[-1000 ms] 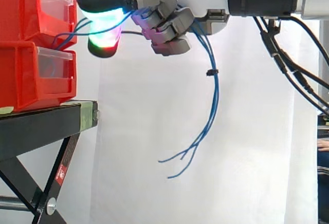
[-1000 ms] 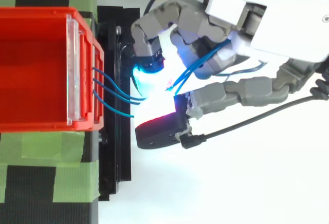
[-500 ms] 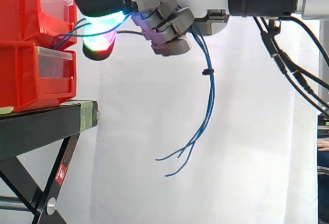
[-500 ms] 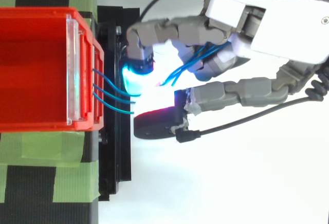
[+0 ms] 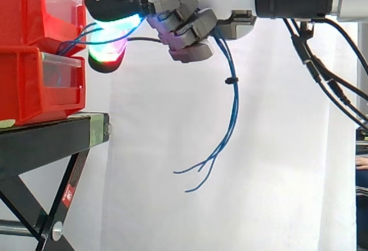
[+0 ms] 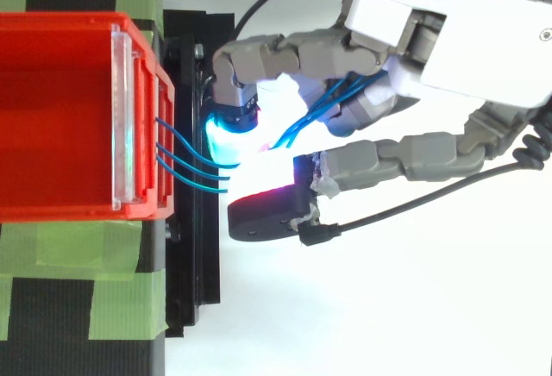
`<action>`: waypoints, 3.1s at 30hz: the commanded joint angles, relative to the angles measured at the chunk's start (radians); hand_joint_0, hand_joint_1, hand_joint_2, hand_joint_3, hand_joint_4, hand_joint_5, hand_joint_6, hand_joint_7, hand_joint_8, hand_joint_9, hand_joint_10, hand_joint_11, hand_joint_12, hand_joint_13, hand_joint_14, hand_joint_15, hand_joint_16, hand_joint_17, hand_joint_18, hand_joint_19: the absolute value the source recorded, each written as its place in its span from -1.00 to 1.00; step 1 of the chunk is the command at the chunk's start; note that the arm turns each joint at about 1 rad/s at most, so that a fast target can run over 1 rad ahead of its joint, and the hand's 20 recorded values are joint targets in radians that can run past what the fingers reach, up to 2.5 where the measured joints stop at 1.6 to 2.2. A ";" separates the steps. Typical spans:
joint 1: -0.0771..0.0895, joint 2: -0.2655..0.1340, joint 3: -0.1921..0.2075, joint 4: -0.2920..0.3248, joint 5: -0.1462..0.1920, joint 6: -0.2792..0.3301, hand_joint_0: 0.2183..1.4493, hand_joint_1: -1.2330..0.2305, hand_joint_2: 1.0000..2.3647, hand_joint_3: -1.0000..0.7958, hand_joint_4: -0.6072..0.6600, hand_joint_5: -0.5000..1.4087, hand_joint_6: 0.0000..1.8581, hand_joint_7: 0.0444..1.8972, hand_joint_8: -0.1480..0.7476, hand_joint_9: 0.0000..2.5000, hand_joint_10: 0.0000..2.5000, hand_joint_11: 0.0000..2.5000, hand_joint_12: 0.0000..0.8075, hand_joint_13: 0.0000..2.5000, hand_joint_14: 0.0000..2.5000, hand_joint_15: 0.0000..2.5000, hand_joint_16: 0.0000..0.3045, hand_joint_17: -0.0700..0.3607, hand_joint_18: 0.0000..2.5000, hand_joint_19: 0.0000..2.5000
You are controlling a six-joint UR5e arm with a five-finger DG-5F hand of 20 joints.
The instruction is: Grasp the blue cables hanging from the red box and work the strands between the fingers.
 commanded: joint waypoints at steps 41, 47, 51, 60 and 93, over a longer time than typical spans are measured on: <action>-0.003 0.000 0.000 0.000 -0.003 0.015 0.44 -0.44 -0.98 -0.24 0.03 -0.57 0.42 0.22 0.11 -0.27 1.00 0.59 0.07 -0.18 1.00 0.04 -0.59 -0.02 0.11 0.32; -0.005 0.000 0.000 -0.002 -0.005 0.061 0.90 -0.32 -0.99 -0.01 0.05 0.10 -0.39 0.63 0.11 -0.27 1.00 0.59 0.07 -0.18 1.00 0.04 -0.59 -0.02 0.11 0.32; -0.006 0.000 0.000 -0.003 -0.005 0.077 0.90 -0.31 -0.99 0.12 0.32 0.30 -0.98 0.55 0.11 -0.27 1.00 0.59 0.07 -0.18 1.00 0.04 -0.59 -0.02 0.11 0.32; -0.008 0.000 0.000 -0.005 -0.006 0.083 -0.41 0.02 0.61 -0.29 0.53 0.09 -0.98 0.13 0.11 -0.27 1.00 0.59 0.07 -0.18 1.00 0.04 -0.59 -0.02 0.11 0.32; -0.013 0.000 0.000 -0.026 -0.011 0.107 0.09 -0.30 -0.99 -0.77 0.24 -0.52 0.32 0.16 0.11 -0.27 1.00 0.59 0.07 -0.18 1.00 0.04 -0.59 -0.02 0.11 0.32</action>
